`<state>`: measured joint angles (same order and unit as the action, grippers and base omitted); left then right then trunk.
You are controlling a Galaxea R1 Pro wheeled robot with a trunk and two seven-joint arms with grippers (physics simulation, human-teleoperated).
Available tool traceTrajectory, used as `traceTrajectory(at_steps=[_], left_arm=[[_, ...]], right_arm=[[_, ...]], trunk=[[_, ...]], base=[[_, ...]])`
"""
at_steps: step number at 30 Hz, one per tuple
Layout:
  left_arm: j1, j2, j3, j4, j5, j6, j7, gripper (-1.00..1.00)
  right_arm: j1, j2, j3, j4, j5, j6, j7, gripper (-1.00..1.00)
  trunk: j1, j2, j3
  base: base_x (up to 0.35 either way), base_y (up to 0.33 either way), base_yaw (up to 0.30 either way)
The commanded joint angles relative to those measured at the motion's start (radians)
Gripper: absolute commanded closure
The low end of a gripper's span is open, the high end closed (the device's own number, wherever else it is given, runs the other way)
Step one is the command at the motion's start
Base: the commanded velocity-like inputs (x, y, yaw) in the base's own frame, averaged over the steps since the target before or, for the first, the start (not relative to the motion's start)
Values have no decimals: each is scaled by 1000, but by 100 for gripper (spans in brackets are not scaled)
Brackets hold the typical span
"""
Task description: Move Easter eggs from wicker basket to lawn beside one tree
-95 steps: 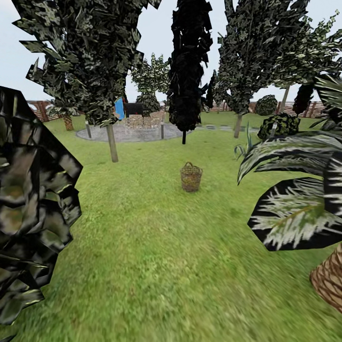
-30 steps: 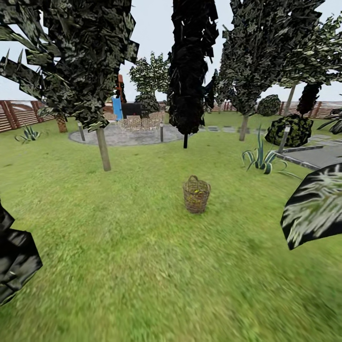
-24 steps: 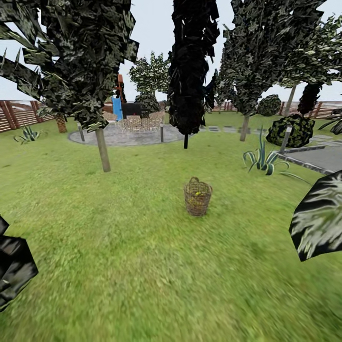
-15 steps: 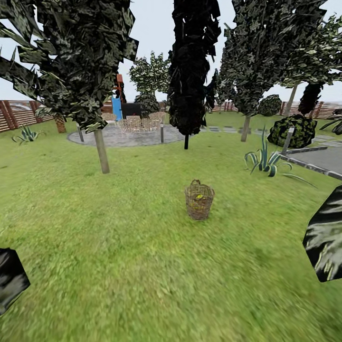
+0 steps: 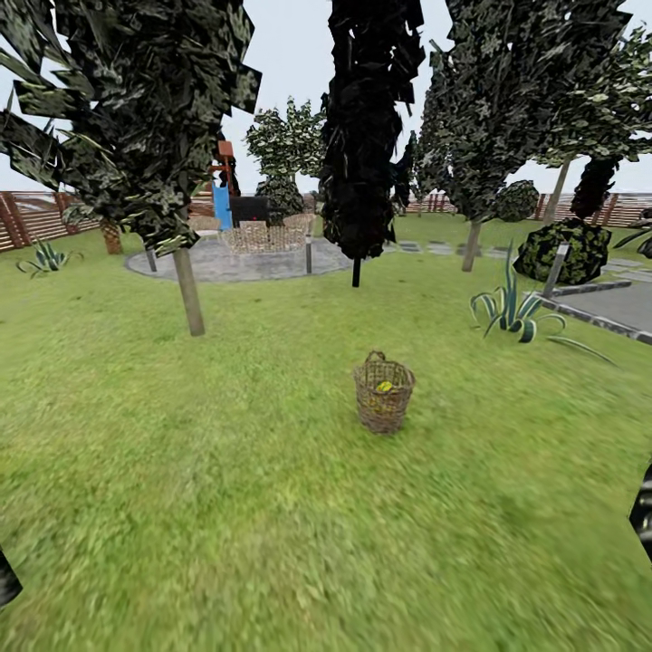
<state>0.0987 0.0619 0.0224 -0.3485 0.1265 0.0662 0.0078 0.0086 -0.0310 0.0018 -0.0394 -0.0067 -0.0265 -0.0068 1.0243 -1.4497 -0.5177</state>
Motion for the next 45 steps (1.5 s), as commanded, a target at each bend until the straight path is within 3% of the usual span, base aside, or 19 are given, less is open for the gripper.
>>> traceTrajectory(at_steps=[1,13,22,39,42,43,45], left_arm=[[1,1,1,-3,10,8,-4,-100],[1,13,2,10,6,0,-11,-100],[1,11,-1,43,4,-3,-12,-100],[1,-1,0,27,8,10,-8,-100],[1,-12,-1,-102,9,137,1,-100],[0,-14,0,-172,10,244,2,-100],[-1,-15,0,-262,11,339,3,-100]], right_arm=[[1,-1,1,-2,-1,-2,-1,-100],[1,2,5,-2,-2,-1,0,-100],[1,2,2,-1,-1,-1,0,-100],[0,2,-3,-26,-7,-1,-1,-100],[1,2,1,-171,0,81,-10,-100],[1,-7,2,-207,4,138,-9,-100],[1,-22,1,-287,5,202,-9,-100]], trunk=[[1,0,-1],[1,0,-1],[1,0,-1],[1,0,-1],[1,0,-1],[1,0,-1],[1,0,-1]], base=[[340,0,0],[335,0,0],[286,0,0],[271,0,0],[340,0,0],[342,0,0],[342,0,0]])
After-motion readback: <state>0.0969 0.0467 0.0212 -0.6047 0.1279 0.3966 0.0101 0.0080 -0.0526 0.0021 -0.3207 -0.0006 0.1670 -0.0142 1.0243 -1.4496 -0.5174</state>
